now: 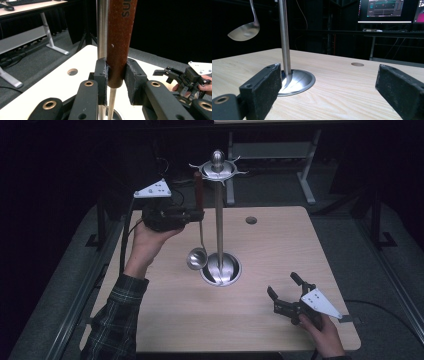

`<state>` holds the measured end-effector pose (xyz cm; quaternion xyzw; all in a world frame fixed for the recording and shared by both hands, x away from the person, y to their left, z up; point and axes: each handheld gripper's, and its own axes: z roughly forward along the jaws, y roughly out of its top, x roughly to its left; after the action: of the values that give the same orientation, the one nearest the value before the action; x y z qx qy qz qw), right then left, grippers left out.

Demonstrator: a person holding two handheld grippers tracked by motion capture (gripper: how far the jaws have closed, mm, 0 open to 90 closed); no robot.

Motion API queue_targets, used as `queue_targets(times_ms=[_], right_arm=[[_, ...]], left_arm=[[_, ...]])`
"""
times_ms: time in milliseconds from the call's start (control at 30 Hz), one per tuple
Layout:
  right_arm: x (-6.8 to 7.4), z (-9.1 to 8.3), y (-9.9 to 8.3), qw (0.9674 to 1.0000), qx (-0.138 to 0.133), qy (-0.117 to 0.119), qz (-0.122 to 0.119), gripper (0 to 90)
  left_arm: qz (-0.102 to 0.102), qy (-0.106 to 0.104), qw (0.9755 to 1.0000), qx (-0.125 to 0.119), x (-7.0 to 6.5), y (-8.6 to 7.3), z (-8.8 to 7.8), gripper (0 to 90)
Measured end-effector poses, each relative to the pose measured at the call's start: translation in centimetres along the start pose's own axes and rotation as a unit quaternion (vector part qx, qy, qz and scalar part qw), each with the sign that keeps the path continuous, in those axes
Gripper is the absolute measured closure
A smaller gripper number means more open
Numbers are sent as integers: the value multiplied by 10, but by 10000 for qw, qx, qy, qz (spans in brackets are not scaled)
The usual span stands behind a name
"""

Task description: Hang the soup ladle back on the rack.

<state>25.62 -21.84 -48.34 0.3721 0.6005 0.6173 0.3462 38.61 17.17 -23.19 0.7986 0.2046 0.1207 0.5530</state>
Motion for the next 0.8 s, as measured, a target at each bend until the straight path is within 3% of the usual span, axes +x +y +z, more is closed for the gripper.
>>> queue_targets(times_ms=[267,800], right_arm=[[0,0,0,10000,-4,3,11,63],[0,0,0,10000,-1,7,2,63]], left_arm=[[-97,-7,10000,23,2,-3,-2,636],[-119,230,9994,235,-5,-24,-20,324]])
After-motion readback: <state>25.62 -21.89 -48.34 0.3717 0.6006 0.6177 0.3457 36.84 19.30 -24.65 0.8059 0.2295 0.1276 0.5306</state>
